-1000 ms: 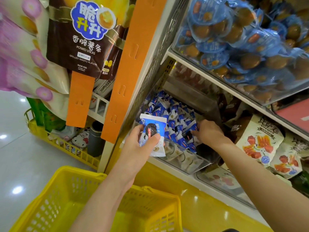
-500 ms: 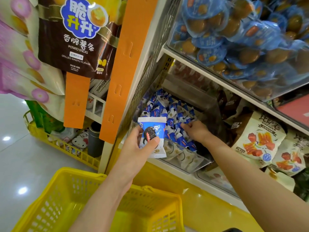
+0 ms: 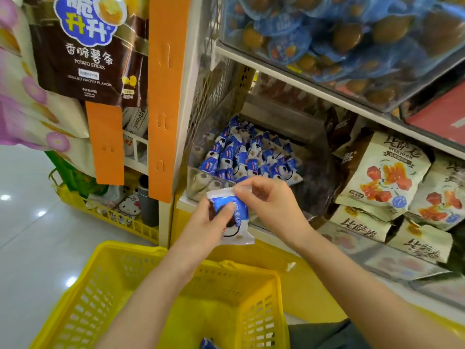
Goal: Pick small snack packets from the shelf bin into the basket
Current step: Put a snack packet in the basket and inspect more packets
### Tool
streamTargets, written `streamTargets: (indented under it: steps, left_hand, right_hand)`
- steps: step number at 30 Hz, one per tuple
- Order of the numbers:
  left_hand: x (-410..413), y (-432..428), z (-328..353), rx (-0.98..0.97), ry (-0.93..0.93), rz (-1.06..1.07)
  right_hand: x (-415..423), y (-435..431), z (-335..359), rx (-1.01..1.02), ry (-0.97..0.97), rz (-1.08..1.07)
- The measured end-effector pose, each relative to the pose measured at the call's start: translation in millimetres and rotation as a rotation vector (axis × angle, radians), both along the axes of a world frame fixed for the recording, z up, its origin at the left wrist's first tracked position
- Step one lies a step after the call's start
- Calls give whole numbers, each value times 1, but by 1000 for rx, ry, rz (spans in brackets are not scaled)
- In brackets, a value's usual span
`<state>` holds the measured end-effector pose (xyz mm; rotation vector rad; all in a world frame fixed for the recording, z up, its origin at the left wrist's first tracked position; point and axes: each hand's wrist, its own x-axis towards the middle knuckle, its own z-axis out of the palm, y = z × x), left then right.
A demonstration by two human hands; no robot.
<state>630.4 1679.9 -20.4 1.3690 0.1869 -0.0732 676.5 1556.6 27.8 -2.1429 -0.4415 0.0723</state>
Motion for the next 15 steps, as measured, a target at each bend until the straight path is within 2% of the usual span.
streamTargets:
  steps: [2, 6, 8, 12, 15]
  left_hand:
    - [-2, 0, -1, -18, 26, 64]
    - [-5, 2, -4, 95, -31, 156]
    - [-6, 1, -5, 133, -76, 173]
    - [-6, 1, -7, 164, -91, 123]
    - [-5, 2, -9, 149, -68, 112]
  right_hand:
    - [-6, -2, -6, 58, 34, 4]
    - [-15, -3, -22, 73, 46, 3]
    - [-18, -5, -27, -13, -114, 14]
    - [-21, -7, -34, -279, -566, 112]
    - [-21, -9, -38, -289, -624, 99]
